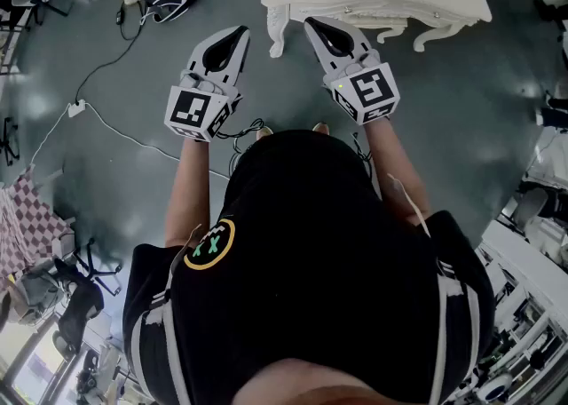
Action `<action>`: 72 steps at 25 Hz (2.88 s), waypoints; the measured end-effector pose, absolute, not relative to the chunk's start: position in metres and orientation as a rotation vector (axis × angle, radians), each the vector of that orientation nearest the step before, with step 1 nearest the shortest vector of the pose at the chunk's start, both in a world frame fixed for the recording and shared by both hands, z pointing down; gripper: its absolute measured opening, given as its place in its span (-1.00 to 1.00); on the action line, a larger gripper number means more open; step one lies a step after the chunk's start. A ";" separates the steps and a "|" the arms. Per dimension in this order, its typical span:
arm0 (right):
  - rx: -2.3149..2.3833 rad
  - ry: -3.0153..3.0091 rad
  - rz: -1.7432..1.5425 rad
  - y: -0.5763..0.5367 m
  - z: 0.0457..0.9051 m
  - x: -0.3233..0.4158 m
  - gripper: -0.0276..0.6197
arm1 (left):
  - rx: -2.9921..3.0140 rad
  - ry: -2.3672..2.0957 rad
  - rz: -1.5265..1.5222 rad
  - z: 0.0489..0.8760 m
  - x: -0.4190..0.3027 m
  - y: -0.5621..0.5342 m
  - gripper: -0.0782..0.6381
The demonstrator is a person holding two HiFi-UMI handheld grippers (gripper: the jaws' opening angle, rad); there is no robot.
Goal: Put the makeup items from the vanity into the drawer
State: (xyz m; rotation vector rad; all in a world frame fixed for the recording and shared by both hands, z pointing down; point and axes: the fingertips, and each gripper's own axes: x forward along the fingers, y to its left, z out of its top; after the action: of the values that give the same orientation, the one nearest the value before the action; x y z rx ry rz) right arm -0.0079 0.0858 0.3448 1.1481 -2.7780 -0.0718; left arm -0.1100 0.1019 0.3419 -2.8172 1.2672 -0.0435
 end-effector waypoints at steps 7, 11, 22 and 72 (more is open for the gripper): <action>1.135 -2.780 -0.077 0.085 0.344 -0.008 -0.85 | -2.814 1.270 -0.049 0.339 -0.108 0.100 -0.73; 1.118 -2.801 -0.058 0.083 0.344 -0.007 -0.85 | -2.813 1.275 -0.055 0.341 -0.107 0.098 -0.73; 1.120 -2.805 -0.038 0.082 0.348 -0.006 -0.71 | -2.817 1.266 -0.057 0.341 -0.103 0.098 -0.73; 0.889 -2.849 0.100 0.033 0.388 0.050 0.94 | -2.765 1.415 -0.176 0.359 -0.039 0.063 -0.73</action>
State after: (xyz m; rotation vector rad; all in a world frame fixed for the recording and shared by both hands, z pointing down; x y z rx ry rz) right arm 0.0498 0.0329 0.3876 0.8892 -2.8490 0.1000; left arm -0.0388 0.0635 0.3593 -2.7652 1.4149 -0.1762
